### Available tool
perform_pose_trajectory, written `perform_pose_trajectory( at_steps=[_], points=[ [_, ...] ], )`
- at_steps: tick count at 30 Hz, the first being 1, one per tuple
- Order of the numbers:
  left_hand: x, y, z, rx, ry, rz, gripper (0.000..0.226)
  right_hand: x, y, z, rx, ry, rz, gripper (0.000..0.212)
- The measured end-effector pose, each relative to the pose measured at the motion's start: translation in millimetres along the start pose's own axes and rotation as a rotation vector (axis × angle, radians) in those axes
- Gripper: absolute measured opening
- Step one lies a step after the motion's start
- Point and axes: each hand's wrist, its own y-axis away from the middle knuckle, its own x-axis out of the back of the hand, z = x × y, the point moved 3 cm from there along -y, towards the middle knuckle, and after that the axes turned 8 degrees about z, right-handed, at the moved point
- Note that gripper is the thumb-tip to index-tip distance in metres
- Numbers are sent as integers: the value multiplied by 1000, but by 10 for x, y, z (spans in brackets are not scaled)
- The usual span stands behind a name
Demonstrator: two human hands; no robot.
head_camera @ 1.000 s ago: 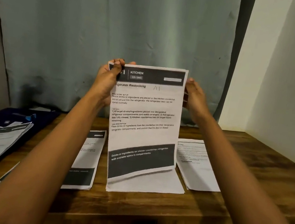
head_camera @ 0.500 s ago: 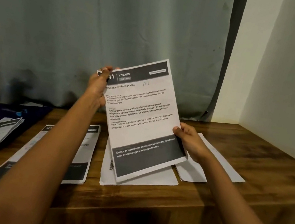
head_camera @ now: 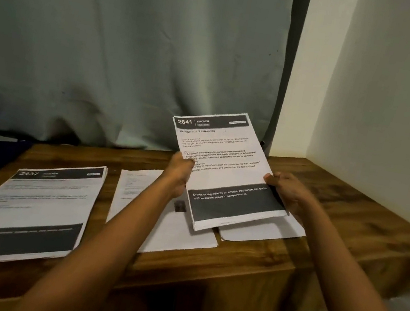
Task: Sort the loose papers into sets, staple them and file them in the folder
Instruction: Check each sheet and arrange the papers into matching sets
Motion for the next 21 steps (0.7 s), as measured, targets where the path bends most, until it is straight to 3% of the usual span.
perform_pose_trajectory(
  at_steps=[7,11,16,21],
  points=[
    [-574,-102,-152,31,103,20,32,510,-32,548,-201,-294,-60,17],
    [-954,-146,-268,40,61,-46,32,777,-84,720,-198,-337,147,26],
    [-1453,-168,-469,98,40,-114,30,1207,-127,753,-118,-168,398,18],
    [-1874,-215,-695,45,-225,-143,39,1644,-363,936,-121,-43,522,21]
  ],
)
